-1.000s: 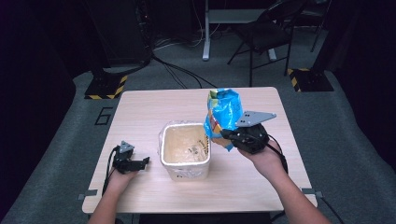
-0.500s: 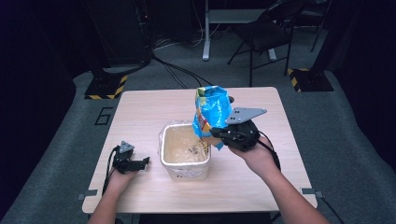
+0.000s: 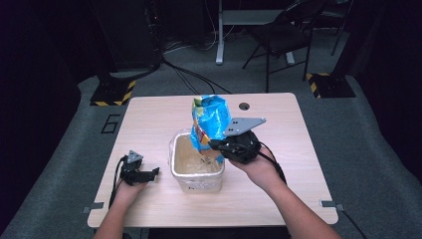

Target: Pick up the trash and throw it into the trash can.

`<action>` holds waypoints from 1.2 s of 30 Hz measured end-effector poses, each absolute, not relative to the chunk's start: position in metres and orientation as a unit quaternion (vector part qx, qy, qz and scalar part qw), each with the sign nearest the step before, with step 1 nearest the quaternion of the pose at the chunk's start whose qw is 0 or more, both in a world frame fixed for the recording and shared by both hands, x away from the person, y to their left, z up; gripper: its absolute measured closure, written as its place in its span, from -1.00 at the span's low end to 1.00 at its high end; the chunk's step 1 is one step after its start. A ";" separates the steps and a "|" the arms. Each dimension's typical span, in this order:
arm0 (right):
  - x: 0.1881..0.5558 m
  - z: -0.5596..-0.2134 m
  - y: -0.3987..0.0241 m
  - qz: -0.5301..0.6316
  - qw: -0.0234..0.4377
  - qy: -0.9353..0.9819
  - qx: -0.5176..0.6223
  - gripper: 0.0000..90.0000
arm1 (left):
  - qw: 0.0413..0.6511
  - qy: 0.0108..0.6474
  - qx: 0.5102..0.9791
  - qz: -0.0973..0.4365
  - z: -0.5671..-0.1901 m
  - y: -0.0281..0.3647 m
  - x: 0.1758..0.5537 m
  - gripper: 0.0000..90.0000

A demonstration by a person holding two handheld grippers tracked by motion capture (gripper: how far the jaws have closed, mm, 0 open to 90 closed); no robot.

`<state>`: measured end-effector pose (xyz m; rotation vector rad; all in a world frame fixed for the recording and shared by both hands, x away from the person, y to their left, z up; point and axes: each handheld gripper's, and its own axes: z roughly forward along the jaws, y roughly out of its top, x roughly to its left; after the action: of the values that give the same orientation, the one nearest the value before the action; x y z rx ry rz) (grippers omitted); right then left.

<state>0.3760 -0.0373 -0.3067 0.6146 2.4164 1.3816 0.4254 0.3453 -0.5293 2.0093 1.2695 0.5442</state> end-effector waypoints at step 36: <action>0.388 -0.362 0.006 0.445 0.120 0.864 0.204 0.89 | 0.345 0.487 0.774 0.209 -0.529 0.345 0.426 -0.71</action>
<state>0.3875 0.0057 -0.3619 0.5947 2.5242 1.2997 0.4258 0.3453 -0.5294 2.0108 1.2644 0.5432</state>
